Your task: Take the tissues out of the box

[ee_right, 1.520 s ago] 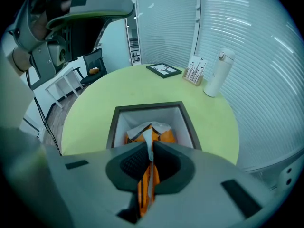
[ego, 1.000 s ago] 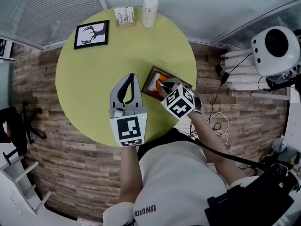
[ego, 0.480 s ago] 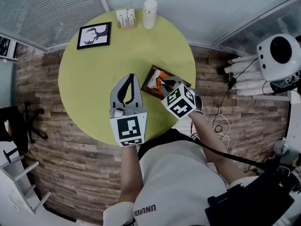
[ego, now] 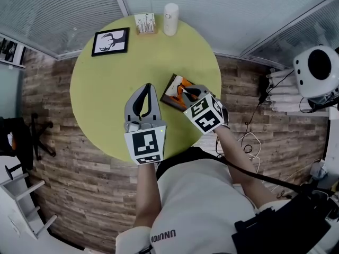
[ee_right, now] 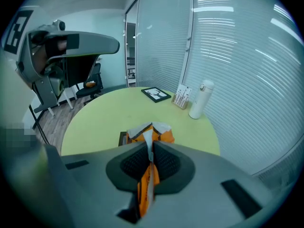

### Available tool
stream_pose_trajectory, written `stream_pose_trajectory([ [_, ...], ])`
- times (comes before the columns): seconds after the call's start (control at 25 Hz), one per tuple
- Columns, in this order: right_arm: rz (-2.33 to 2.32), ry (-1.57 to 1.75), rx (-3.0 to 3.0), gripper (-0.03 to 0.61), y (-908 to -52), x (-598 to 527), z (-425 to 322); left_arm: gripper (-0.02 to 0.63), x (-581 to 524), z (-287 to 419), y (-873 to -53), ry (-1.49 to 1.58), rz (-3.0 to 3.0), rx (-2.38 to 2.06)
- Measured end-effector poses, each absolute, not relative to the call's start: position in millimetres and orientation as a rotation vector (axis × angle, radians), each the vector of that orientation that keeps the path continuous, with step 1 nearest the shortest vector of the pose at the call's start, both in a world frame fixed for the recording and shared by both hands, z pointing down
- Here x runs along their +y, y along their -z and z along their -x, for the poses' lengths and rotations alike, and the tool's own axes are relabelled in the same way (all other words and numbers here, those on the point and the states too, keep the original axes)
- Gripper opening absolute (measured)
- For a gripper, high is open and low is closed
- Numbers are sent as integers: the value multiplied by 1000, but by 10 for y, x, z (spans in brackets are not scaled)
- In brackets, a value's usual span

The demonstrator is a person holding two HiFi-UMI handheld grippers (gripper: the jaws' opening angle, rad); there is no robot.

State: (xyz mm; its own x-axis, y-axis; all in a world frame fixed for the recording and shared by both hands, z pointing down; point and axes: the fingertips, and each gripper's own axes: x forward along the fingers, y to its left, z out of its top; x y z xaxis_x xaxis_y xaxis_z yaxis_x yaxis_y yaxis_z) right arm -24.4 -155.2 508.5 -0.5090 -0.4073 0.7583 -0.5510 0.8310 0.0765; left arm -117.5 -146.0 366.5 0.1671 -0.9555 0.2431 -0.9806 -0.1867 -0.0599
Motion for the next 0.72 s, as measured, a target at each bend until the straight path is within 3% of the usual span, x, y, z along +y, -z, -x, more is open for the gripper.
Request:
stream_pose_trajectory([
  [0.72, -787, -188, -2277, 27, -4702, -1657, 282, 12, -1410, 1178, -3534, -329, -2328, -1964],
])
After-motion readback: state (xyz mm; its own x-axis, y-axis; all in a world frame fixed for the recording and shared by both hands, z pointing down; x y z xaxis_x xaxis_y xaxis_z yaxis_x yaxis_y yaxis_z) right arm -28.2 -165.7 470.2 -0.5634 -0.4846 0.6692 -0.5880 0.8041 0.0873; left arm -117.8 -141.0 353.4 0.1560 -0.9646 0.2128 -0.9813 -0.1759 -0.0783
